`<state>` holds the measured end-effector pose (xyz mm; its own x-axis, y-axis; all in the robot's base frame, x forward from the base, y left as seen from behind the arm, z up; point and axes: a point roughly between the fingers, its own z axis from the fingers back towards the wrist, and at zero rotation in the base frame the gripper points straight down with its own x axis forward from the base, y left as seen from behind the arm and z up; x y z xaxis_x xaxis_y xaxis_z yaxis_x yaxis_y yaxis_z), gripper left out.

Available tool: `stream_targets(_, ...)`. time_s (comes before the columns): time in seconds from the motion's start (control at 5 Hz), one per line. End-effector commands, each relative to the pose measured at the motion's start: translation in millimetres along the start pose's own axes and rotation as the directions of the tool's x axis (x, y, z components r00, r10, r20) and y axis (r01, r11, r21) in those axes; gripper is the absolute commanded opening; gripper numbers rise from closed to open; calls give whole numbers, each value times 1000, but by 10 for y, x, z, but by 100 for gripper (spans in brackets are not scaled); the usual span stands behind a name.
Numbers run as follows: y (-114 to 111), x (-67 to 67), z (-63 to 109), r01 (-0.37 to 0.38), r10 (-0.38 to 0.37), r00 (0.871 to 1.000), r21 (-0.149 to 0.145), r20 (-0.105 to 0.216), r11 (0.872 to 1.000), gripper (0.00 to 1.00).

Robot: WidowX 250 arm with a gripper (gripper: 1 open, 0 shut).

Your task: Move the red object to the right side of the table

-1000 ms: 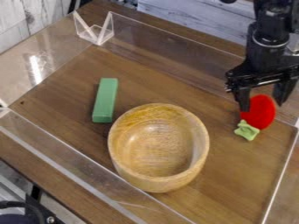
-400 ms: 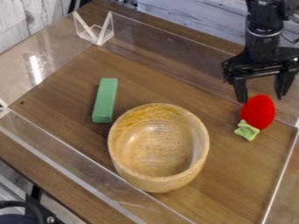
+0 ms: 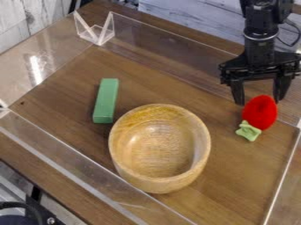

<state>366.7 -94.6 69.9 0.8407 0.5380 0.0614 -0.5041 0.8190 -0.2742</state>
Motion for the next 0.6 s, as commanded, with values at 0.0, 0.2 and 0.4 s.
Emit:
stream_targets(0.0,-35,115,373,-14,21,996,-74,86,997,100)
stream_targets(0.2,37,107,447,-30,39,994,-90,100,995,100)
stream_targets(0.4,33,115,443,28,-19,996,-109,88,994,100)
